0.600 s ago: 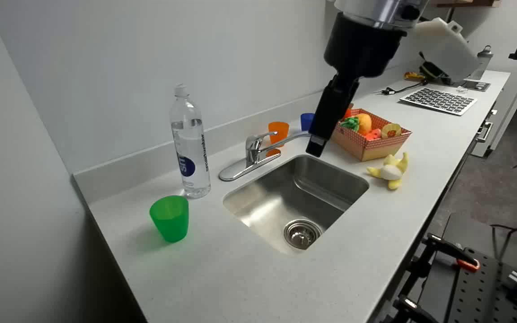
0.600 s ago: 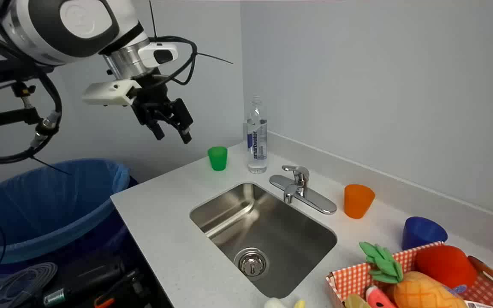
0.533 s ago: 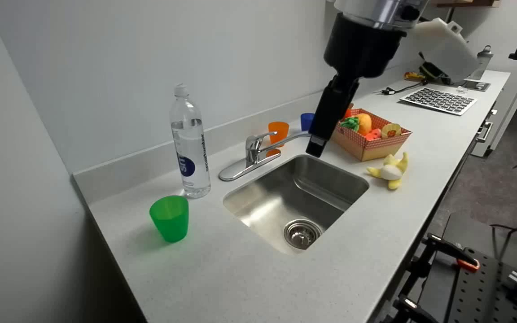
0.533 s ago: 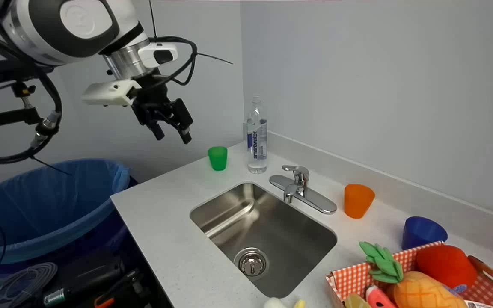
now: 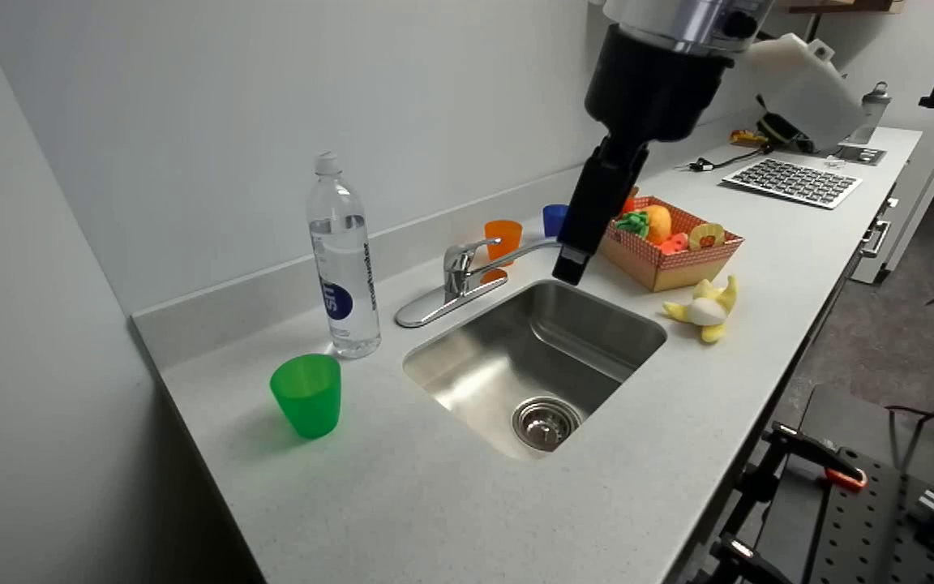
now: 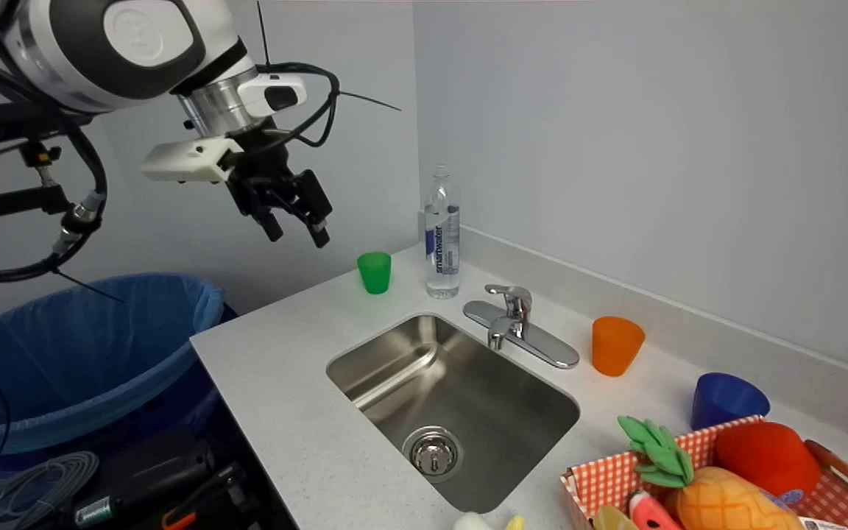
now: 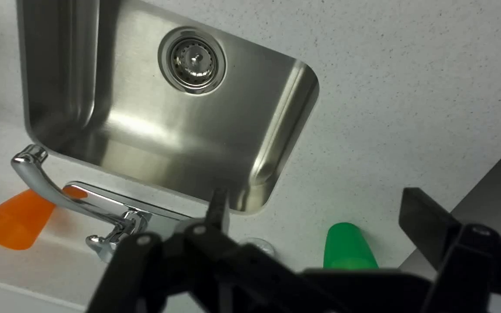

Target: Turn the faucet to the right

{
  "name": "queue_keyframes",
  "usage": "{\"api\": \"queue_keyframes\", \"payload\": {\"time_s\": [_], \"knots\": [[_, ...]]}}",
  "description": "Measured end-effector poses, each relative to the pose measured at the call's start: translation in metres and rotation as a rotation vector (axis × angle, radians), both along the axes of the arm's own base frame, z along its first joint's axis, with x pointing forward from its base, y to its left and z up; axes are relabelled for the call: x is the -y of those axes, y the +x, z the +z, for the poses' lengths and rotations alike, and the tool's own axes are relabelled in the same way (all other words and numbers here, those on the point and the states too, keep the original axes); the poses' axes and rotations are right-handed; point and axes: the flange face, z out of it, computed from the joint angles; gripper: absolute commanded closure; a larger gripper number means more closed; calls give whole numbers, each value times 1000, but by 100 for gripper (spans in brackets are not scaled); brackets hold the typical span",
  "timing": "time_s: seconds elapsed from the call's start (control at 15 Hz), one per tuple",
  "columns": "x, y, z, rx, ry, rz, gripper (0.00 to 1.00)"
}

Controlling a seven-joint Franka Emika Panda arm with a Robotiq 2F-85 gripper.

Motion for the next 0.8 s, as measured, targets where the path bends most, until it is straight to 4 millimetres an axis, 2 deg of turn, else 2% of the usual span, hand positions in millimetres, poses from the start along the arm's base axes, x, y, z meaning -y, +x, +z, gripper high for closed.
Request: {"api": "queue_keyframes", "payload": {"time_s": [0.47, 0.67, 0.8], "knots": [[4, 4, -7, -19, -3, -7, 0], [18, 12, -14, -39, -12, -26, 0], [34, 21, -18, -52, -18, -53, 0]]}}
